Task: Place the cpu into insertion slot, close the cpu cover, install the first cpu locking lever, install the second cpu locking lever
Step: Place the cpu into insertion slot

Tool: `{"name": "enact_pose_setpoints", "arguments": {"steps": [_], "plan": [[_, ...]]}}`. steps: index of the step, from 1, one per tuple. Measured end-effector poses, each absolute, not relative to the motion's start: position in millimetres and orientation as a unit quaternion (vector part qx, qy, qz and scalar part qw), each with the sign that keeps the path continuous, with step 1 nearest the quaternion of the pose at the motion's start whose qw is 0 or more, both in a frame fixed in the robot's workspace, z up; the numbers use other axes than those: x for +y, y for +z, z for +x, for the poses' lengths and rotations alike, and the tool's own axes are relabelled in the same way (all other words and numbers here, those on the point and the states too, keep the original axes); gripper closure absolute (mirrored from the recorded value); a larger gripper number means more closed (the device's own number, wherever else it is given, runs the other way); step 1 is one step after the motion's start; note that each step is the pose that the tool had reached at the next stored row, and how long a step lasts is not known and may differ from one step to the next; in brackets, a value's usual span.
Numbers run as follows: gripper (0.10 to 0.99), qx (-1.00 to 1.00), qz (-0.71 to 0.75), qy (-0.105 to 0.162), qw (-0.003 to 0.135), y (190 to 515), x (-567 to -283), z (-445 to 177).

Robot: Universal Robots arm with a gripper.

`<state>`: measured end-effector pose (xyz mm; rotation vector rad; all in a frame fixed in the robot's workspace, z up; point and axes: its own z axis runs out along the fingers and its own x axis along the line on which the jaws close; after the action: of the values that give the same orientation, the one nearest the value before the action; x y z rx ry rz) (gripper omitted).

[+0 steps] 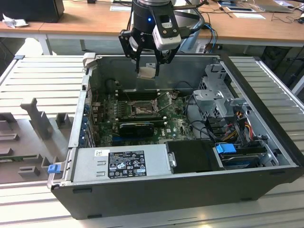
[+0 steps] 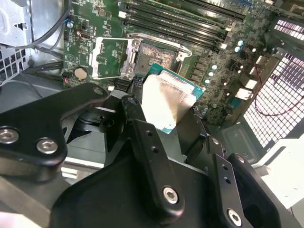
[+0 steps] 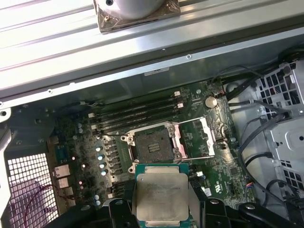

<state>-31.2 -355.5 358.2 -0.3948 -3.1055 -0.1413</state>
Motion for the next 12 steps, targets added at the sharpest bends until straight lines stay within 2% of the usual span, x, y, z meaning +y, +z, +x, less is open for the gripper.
{"name": "enact_pose_setpoints", "arguments": {"steps": [12], "plan": [[0.557,-0.989,-0.141,-0.045,0.003,358.2,-355.5,-31.2]]}}
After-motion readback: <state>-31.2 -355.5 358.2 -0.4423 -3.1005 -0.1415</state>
